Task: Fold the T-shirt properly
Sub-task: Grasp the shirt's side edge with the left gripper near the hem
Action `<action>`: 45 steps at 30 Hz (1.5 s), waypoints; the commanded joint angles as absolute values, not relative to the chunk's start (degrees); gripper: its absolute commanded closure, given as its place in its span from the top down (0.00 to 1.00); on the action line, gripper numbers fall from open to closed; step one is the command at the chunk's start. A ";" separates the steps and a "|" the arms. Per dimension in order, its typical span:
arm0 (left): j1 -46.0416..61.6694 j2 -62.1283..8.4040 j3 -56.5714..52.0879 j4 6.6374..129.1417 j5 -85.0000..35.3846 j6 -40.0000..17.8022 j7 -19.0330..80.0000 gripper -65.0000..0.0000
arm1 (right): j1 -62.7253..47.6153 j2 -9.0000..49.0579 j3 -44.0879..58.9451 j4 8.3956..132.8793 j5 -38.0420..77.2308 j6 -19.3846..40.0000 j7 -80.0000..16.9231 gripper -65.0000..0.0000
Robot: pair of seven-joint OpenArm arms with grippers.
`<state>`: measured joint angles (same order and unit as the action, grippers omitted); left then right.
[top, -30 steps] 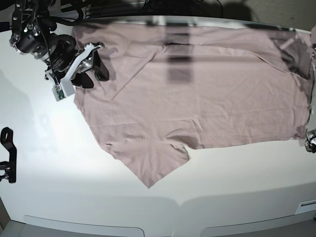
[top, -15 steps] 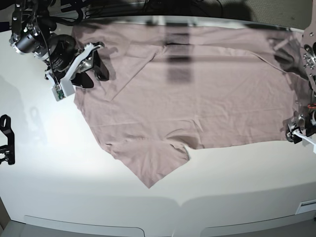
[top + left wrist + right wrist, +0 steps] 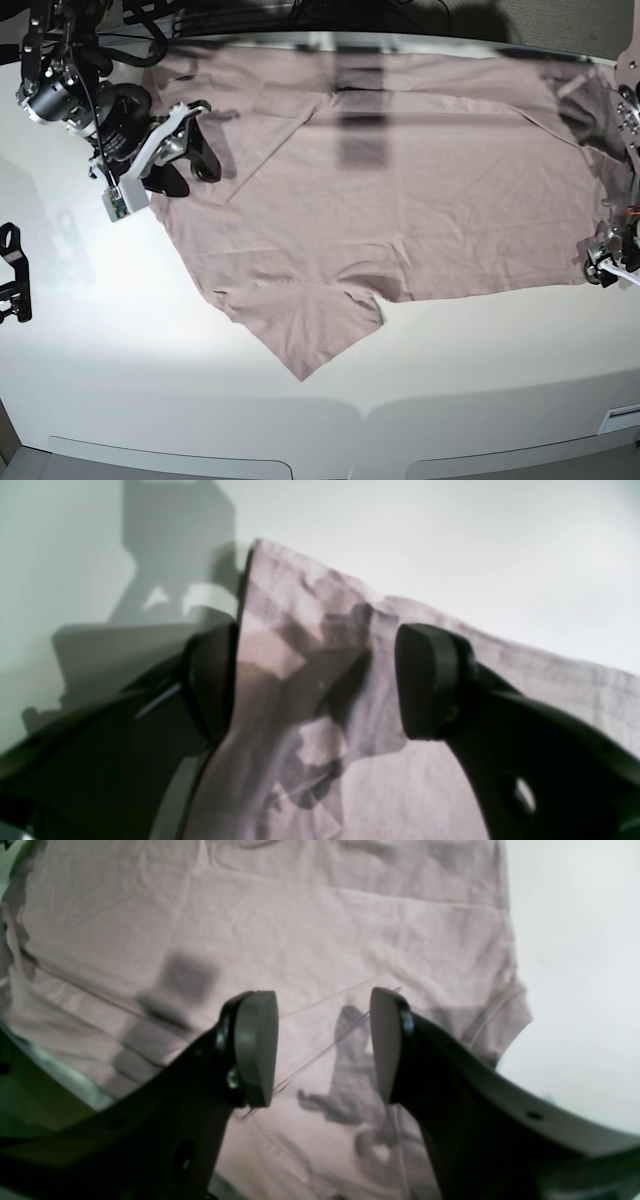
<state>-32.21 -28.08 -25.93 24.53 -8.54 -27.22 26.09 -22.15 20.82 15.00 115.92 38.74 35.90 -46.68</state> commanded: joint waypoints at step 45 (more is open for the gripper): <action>-33.50 -29.23 -26.11 25.47 -17.61 -27.51 23.88 0.16 | -21.76 21.43 15.31 116.88 39.68 36.47 -46.54 0.47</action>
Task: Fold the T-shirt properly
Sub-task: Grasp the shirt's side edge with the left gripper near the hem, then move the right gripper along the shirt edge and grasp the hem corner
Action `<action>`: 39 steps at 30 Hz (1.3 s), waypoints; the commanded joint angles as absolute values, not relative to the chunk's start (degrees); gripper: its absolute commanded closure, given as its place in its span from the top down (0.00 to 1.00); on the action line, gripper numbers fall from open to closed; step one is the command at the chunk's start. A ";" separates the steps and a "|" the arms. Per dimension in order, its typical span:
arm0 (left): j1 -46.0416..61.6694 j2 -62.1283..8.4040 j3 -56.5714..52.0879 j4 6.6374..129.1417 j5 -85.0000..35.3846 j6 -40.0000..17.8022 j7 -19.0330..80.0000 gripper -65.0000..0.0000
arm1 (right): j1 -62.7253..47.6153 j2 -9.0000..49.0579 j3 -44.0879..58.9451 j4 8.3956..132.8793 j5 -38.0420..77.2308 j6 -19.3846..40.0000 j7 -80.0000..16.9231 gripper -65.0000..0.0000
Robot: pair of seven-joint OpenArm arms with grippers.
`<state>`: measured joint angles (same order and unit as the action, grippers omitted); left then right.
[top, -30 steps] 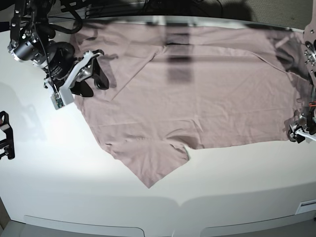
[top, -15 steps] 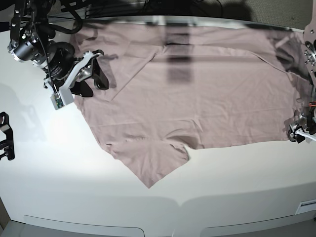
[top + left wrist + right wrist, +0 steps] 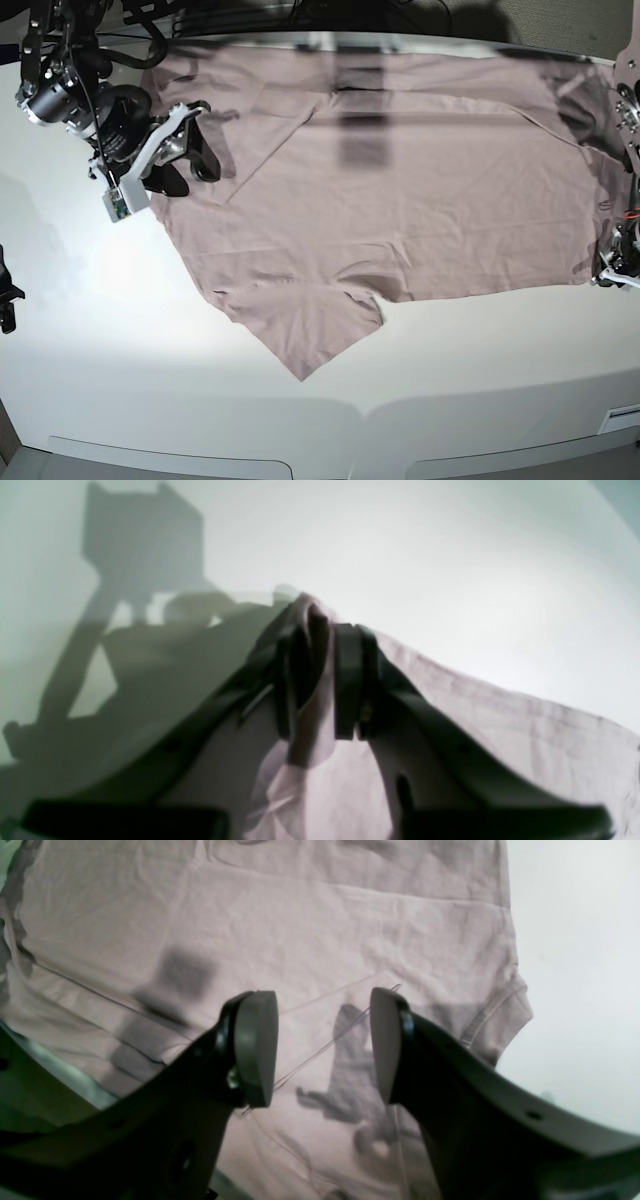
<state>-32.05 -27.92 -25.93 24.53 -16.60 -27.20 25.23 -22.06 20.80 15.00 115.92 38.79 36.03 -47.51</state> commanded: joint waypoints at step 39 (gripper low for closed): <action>-29.56 -27.55 -26.11 25.47 -4.47 -27.49 12.45 0.00 | -21.76 21.43 15.31 116.88 39.68 36.47 -47.90 0.47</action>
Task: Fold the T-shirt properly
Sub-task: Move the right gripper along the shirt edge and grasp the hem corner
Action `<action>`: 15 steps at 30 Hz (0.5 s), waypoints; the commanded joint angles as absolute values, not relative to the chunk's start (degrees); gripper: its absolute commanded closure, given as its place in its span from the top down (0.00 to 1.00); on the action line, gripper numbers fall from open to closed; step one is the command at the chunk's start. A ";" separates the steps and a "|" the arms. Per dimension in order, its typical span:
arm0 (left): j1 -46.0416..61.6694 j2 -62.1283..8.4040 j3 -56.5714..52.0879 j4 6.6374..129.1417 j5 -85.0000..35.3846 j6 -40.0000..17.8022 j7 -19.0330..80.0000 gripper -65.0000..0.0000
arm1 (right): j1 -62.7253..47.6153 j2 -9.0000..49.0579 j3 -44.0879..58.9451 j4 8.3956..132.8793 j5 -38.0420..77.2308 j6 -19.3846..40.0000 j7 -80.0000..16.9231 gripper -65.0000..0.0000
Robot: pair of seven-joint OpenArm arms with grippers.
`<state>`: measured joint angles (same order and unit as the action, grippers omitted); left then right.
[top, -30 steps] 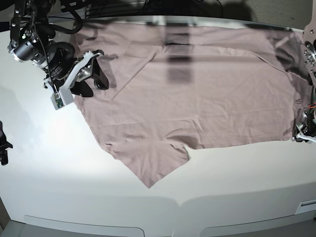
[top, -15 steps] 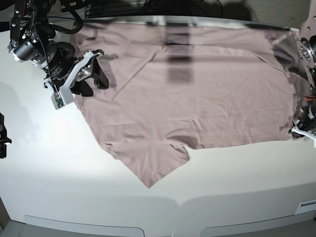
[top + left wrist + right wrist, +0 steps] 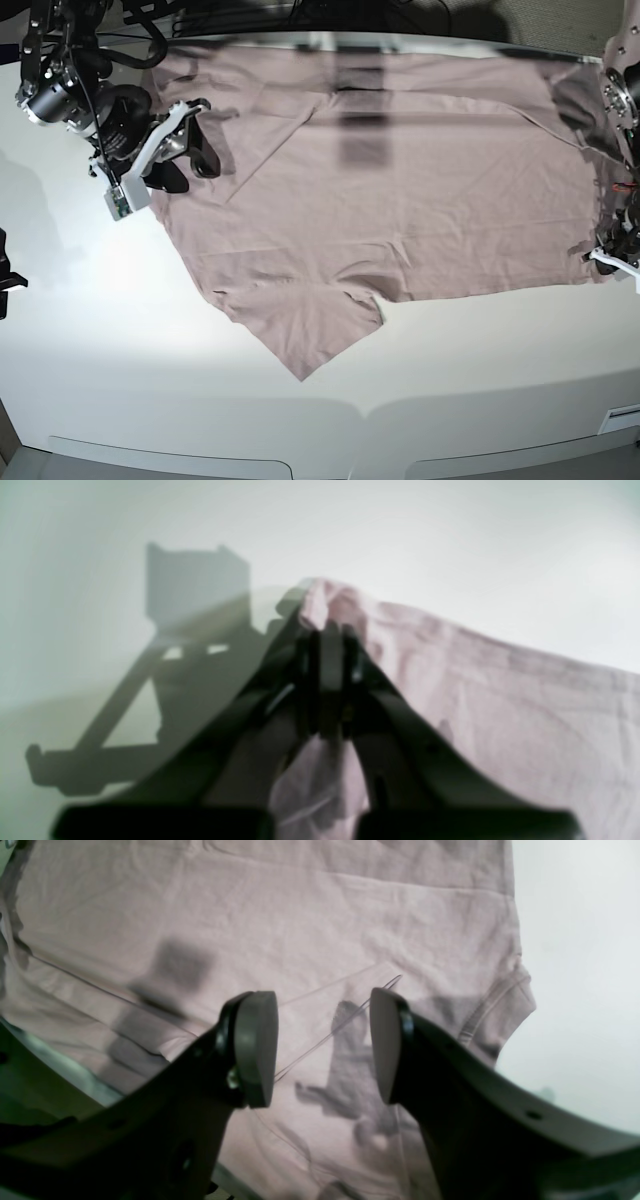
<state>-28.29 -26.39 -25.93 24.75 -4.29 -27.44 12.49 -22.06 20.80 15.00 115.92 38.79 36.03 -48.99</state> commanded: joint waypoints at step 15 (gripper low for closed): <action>-29.71 -27.62 -26.11 26.48 -9.67 -27.53 11.88 0.00 | -13.58 21.41 15.31 113.10 34.50 35.51 -49.54 0.47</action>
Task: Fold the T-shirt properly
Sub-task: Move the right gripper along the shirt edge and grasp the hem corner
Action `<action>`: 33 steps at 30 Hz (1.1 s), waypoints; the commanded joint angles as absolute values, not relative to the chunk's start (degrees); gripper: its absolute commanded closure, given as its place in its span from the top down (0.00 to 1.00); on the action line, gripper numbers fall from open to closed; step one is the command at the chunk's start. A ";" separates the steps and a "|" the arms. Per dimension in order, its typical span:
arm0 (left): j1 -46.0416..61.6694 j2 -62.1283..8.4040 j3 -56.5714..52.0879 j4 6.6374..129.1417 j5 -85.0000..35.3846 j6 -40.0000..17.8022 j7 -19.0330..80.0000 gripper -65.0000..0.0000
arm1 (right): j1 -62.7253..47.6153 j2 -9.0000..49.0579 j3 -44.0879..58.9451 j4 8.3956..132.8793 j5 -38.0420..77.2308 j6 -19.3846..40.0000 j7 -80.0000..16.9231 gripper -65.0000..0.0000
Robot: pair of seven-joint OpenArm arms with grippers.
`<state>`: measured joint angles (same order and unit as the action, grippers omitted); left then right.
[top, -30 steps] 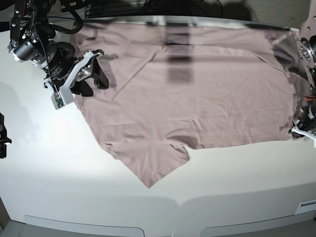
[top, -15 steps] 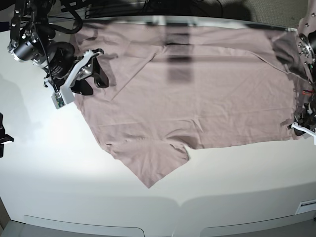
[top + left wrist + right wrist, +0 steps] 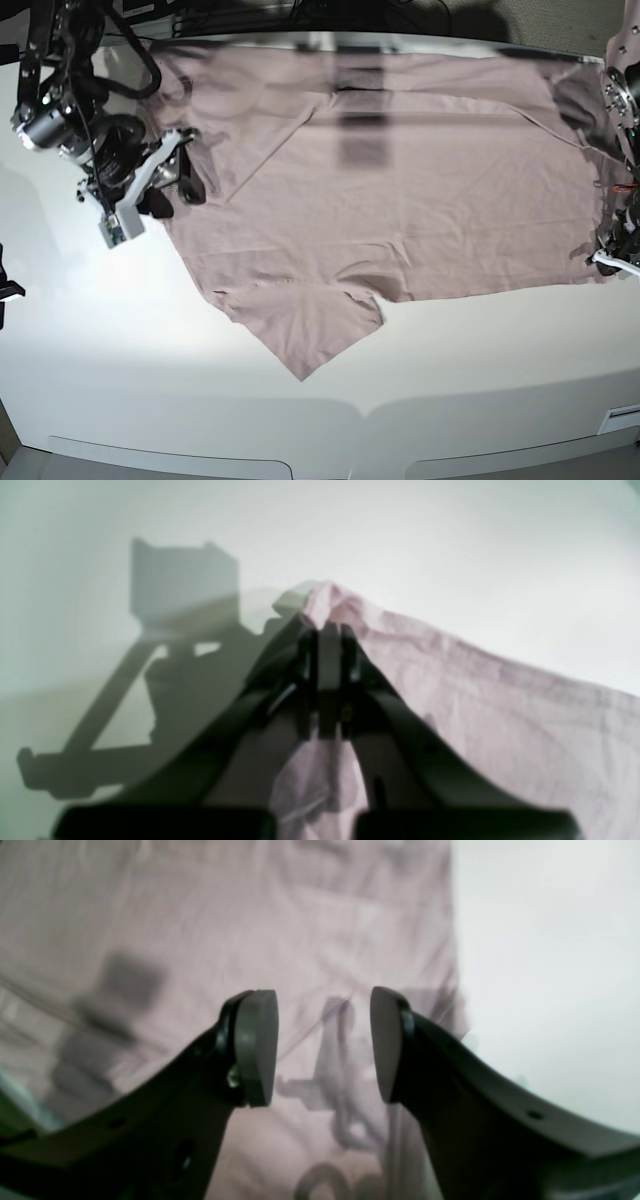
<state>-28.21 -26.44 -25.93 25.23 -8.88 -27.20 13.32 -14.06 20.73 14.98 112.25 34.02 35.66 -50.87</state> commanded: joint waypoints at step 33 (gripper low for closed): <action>-29.69 -26.50 -26.11 32.80 -9.47 -34.15 12.10 0.00 | 18.11 21.41 -3.77 69.41 16.67 27.49 -39.40 0.59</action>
